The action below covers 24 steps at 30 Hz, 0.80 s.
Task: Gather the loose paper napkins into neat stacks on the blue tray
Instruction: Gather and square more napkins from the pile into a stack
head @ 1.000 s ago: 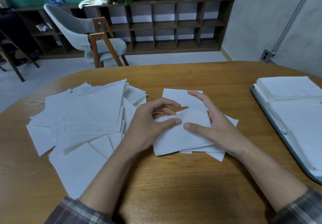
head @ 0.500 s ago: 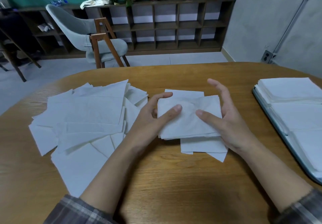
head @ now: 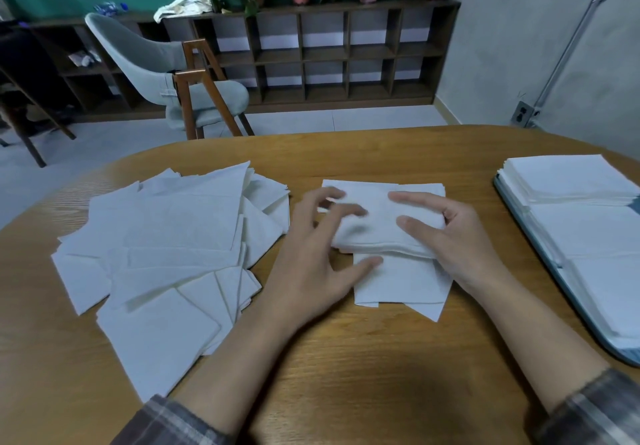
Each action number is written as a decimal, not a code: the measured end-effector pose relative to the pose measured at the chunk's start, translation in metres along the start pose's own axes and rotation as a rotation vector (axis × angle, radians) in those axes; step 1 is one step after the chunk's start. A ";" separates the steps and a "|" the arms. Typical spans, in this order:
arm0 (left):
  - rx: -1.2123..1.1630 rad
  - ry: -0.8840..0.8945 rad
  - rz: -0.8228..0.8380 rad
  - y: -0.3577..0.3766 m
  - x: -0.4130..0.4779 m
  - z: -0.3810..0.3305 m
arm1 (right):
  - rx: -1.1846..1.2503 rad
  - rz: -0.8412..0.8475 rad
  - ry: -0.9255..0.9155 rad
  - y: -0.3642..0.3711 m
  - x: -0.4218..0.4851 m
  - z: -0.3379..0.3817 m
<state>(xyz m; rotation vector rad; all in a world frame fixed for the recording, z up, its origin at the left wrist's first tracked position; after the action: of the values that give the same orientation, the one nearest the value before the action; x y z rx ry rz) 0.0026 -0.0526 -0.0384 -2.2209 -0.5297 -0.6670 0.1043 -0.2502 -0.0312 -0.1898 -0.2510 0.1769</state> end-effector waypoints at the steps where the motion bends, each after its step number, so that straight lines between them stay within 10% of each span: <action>1: -0.002 0.043 0.110 0.002 -0.002 -0.001 | -0.005 -0.024 -0.008 -0.001 0.001 -0.001; 5: 0.079 0.122 0.407 0.013 -0.011 0.000 | -0.013 -0.042 -0.008 -0.001 0.001 -0.002; 11: 0.063 0.152 0.269 0.012 -0.009 -0.006 | -0.009 0.094 -0.002 0.003 -0.001 -0.001; 24: -0.329 -0.430 -0.150 -0.012 0.008 0.009 | 0.131 0.147 -0.006 0.014 -0.013 0.000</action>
<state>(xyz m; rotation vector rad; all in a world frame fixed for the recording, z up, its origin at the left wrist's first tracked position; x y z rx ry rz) 0.0049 -0.0370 -0.0318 -2.6748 -0.8585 -0.3646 0.0900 -0.2392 -0.0369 -0.0775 -0.2311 0.3389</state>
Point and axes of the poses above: each hand's wrist, its own x-axis towards the middle knuckle, its own y-axis out of the palm, z = x × y, the point moved 2 cm from there along x, towards the middle knuckle, and after that the axes turned 11 degrees about -z, right-handed, at the moved point
